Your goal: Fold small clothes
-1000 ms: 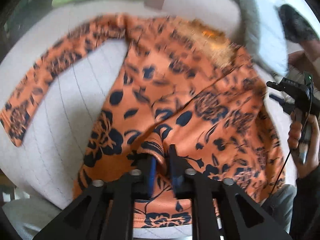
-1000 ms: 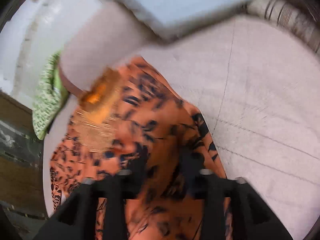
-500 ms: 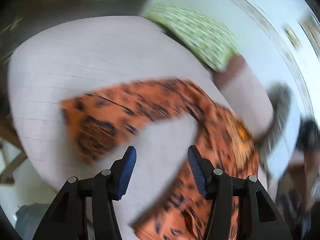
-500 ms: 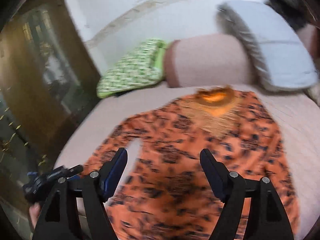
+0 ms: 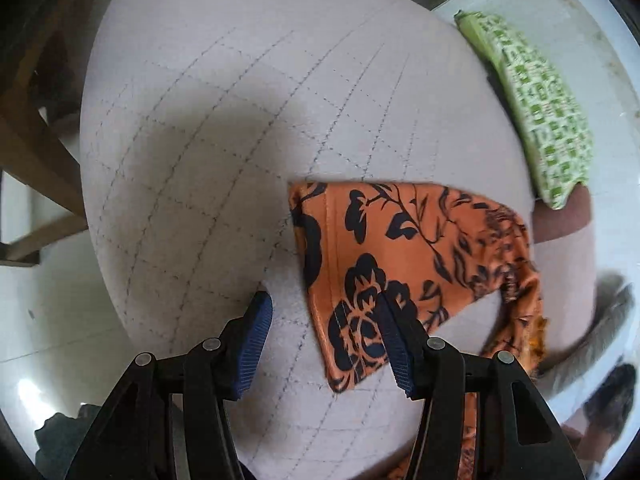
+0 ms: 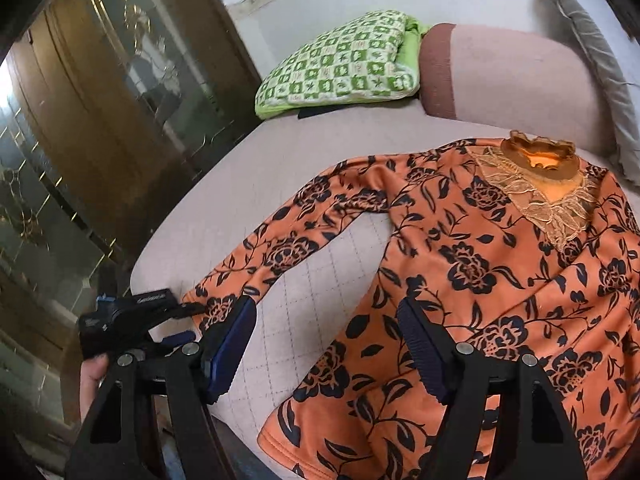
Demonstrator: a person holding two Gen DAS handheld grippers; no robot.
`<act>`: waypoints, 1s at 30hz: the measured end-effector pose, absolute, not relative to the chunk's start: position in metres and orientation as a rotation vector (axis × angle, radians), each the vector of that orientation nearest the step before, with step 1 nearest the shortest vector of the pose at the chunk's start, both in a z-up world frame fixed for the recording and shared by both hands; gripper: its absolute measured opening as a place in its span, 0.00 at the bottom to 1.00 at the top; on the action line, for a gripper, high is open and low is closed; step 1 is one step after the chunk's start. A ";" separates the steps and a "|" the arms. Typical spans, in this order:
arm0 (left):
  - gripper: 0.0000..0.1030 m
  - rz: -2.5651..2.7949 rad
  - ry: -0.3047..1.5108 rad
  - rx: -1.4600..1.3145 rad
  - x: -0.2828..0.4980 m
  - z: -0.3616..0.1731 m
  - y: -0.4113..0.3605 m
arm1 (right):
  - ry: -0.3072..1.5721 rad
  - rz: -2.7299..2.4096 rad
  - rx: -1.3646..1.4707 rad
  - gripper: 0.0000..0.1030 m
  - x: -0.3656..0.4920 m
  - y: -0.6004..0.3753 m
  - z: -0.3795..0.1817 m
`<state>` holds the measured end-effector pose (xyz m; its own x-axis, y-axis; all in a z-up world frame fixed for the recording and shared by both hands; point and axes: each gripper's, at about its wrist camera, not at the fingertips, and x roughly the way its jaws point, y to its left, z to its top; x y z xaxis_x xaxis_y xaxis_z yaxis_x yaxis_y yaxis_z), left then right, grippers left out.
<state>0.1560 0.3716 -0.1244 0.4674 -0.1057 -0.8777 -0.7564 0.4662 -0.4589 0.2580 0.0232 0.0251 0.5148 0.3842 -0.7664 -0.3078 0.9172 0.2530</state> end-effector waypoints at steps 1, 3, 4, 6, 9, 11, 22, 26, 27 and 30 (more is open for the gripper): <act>0.55 0.507 1.032 -0.990 0.164 -0.122 0.370 | 0.947 0.417 0.092 0.73 0.258 0.023 0.023; 0.55 0.542 1.057 -0.916 0.179 -0.121 0.365 | 0.963 0.410 0.107 0.73 0.259 0.018 0.018; 0.53 0.559 1.067 -0.898 0.183 -0.118 0.362 | 0.967 0.406 0.115 0.73 0.258 0.015 0.018; 0.39 0.604 1.067 -0.845 0.193 -0.115 0.357 | 0.972 0.397 0.136 0.73 0.258 0.008 0.018; 0.07 0.600 1.040 -0.853 0.193 -0.112 0.351 | 0.968 0.376 0.154 0.73 0.256 -0.003 0.020; 0.04 0.566 0.972 -0.900 0.184 -0.102 0.352 | 0.964 0.374 0.167 0.73 0.253 -0.012 0.024; 0.04 0.021 0.496 -0.403 0.139 0.054 0.189 | 0.940 0.340 0.253 0.73 0.246 -0.076 0.048; 0.04 -0.188 0.534 -0.168 0.136 0.063 0.104 | 0.941 0.321 0.320 0.73 0.243 -0.118 0.048; 0.04 -0.256 0.571 -0.113 0.139 0.057 0.078 | 0.942 0.312 0.328 0.73 0.244 -0.126 0.046; 0.04 -0.381 0.663 -0.003 0.145 0.035 0.026 | 0.935 0.271 0.387 0.73 0.244 -0.165 0.038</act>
